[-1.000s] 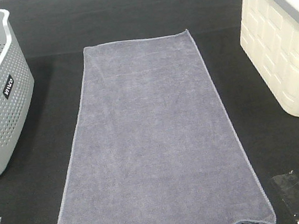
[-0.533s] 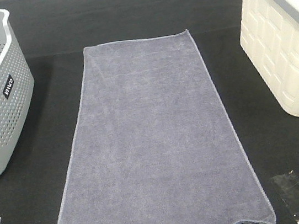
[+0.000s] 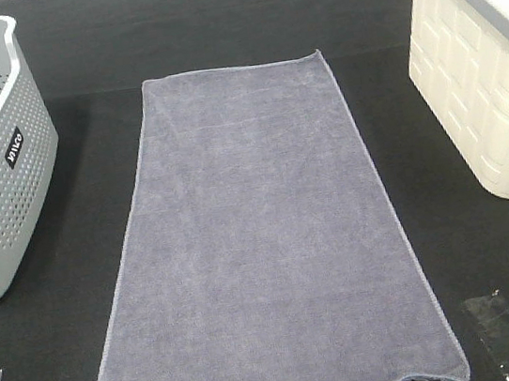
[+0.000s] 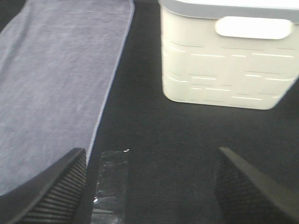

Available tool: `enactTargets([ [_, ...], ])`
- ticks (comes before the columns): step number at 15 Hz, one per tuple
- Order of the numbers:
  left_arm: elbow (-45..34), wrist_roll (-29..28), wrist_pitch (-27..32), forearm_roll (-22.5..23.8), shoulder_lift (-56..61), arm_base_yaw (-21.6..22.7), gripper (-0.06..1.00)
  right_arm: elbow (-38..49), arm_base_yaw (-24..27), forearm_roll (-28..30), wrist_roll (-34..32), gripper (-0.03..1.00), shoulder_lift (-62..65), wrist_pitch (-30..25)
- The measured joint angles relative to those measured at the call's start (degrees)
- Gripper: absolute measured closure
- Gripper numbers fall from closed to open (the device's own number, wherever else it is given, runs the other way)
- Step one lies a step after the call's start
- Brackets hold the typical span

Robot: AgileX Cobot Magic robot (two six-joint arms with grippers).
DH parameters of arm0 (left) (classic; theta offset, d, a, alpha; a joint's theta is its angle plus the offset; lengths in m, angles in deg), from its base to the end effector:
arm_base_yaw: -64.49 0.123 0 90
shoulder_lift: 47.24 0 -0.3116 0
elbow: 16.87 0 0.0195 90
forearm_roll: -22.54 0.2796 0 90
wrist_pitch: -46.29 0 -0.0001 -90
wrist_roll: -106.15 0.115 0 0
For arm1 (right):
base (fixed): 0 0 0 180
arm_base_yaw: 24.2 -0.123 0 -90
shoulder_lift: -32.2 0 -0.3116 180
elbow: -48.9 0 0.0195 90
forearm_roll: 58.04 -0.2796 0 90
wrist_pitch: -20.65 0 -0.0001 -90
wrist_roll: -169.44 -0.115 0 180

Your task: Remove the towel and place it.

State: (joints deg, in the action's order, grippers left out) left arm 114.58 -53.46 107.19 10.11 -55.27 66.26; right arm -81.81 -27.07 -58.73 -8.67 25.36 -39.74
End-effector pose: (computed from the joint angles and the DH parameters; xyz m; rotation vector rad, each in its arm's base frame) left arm 0.0154 -0.0212 0.2856 0.3382 2.0029 -0.0168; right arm 0.0147 0.0019 0.2807 -0.0850 2.0319 0.0251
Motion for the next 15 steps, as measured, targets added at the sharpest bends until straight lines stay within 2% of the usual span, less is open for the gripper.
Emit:
enactTargets([
  [3,0.00,0.00,0.06,0.00,1.09,0.29,0.21,0.00,2.12,-0.06,0.00,0.26,0.00,0.00],
  [15,0.00,0.00,0.06,0.00,1.20,0.29,0.21,0.00,2.12,-0.17,0.00,0.26,0.00,0.00],
])
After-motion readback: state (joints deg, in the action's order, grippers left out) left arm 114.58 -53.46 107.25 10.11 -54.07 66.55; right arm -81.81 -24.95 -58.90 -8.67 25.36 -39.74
